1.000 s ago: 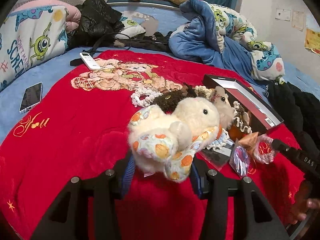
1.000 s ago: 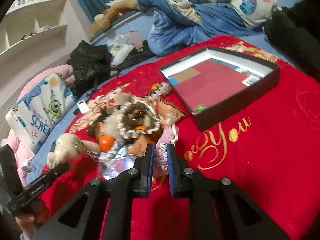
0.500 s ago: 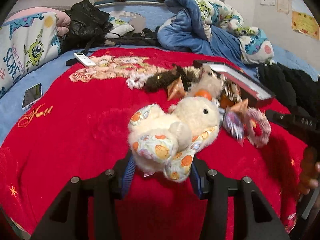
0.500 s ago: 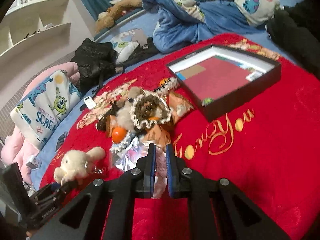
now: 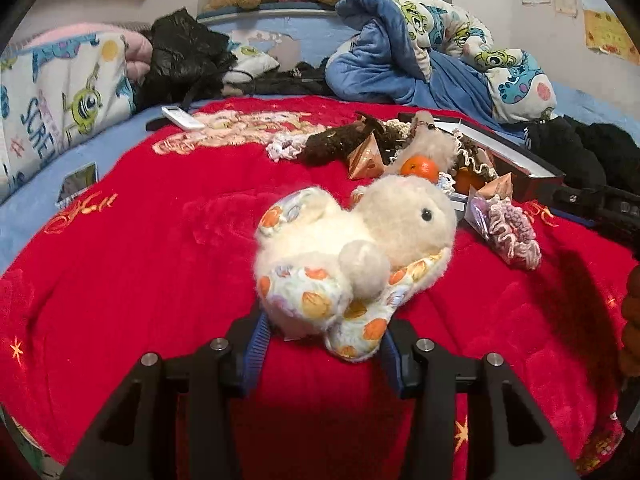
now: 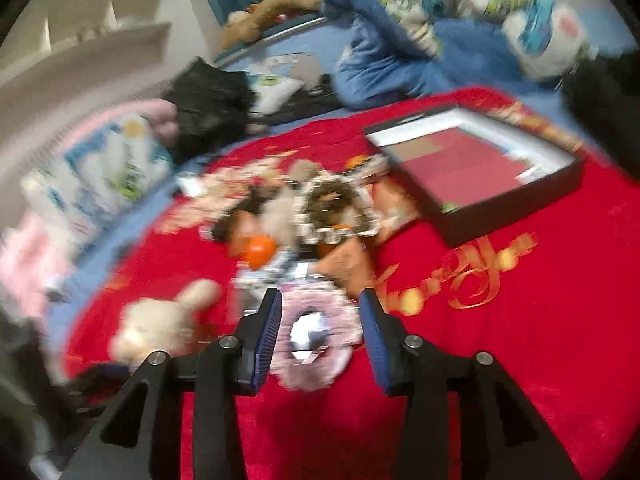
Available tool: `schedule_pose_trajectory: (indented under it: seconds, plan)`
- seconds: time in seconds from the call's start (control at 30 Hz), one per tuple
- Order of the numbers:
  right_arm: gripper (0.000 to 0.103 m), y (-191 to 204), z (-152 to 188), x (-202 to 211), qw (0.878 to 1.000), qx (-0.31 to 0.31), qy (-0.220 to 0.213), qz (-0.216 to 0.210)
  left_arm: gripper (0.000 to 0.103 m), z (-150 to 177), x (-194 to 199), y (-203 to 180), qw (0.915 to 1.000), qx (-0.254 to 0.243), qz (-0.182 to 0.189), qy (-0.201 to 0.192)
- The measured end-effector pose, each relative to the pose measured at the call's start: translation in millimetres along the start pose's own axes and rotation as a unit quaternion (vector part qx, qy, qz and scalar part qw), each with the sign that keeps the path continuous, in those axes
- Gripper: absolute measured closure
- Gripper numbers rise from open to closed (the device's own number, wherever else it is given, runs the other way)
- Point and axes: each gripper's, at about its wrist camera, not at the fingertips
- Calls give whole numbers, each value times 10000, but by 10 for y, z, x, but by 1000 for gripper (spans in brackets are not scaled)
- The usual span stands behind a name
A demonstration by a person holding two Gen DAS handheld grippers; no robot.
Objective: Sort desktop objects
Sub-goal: 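Lift the white plush bunny with the left tool while the right tool lifts the pink scrunchie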
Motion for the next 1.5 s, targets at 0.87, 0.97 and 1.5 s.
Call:
schedule_pose_trajectory:
  seconds: [0.87,0.97,1.5]
  plan:
    - [90,-100,117,-428,9929,-464,995,-453,67,100,64,6,9992,-189,135,-318]
    - [90,-99,122,-395,9937,-427,956,-402,69,93,97,17,9992,-143,176,-328]
    - [90,-229,56,-46,9948,-637,660,-447,73,37,527,-69,9961,-116,515,-706]
Point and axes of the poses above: each gripper's, at about its wrist camera, not at the fingertips, and x roughly against the way its jaws point, y to its left, z to its underside, and after that the axes turned 1 degree about y, right-handed
